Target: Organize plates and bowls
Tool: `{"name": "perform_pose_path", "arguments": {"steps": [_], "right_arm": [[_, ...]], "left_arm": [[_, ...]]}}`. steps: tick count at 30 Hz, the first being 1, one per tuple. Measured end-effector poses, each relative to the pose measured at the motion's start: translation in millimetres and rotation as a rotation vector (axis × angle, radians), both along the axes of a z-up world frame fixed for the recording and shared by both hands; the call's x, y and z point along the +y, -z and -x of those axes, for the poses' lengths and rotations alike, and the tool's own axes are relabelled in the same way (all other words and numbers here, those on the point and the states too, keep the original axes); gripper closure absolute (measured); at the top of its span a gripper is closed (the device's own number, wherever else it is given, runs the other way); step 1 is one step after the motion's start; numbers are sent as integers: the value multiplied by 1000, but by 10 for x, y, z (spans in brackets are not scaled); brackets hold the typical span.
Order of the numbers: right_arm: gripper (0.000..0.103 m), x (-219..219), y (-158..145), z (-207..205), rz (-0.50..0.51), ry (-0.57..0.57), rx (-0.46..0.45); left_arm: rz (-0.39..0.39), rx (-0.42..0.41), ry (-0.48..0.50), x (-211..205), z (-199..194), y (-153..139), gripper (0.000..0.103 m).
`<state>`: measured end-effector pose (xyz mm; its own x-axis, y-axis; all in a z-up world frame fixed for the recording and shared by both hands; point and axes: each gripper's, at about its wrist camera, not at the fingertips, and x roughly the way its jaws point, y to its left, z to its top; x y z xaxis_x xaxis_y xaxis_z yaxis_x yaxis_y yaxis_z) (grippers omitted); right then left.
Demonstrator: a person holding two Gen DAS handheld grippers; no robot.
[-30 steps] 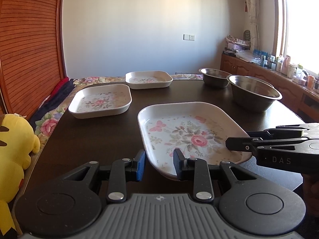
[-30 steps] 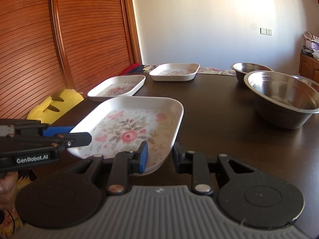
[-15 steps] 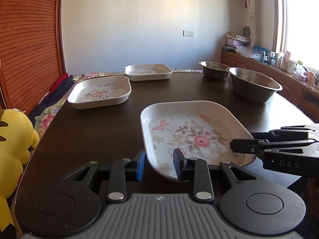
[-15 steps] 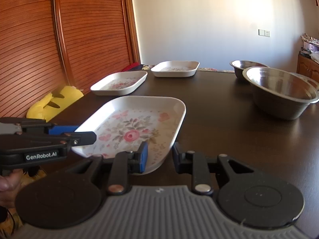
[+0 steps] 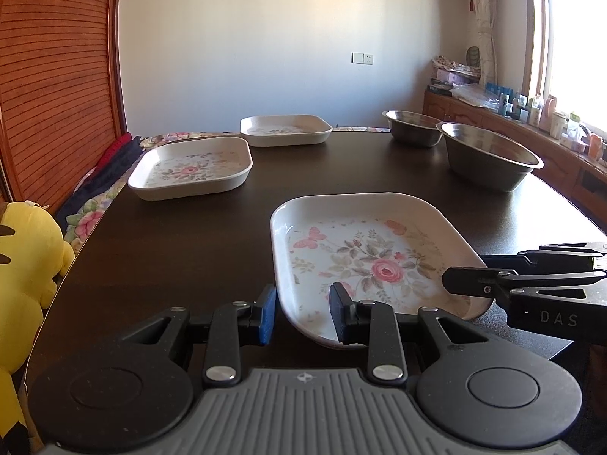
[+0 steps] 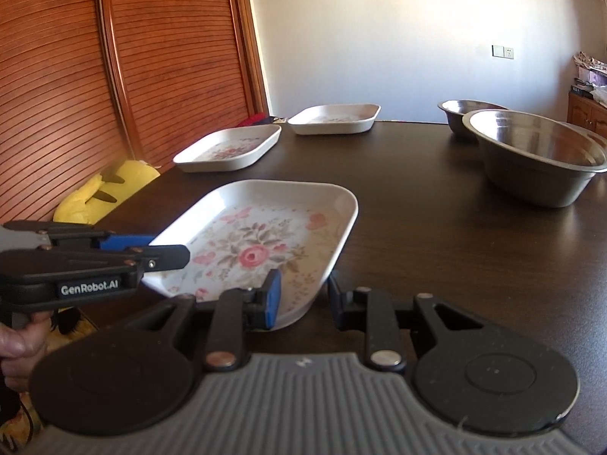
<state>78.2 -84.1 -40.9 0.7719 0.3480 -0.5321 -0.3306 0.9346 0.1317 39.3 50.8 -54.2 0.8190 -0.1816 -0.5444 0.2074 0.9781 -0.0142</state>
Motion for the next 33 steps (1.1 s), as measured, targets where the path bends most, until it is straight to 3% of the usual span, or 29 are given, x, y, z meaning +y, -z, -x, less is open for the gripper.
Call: {"name": "perform_pose_path", "arguments": {"steps": [9, 17, 22, 33], "right_arm": [[74, 7, -1, -3, 15, -1, -10], [71, -71, -31, -43, 8, 42, -22], [62, -183, -158, -84, -11, 70, -60], [51, -196, -567, -355, 11, 10, -141]], "left_arm": [[5, -1, -8, 19, 1, -11, 71], [19, -26, -42, 147, -13, -98, 53], [18, -65, -70, 278, -51, -240, 43], [-2, -110, -111, 566, -417, -485, 36]]}}
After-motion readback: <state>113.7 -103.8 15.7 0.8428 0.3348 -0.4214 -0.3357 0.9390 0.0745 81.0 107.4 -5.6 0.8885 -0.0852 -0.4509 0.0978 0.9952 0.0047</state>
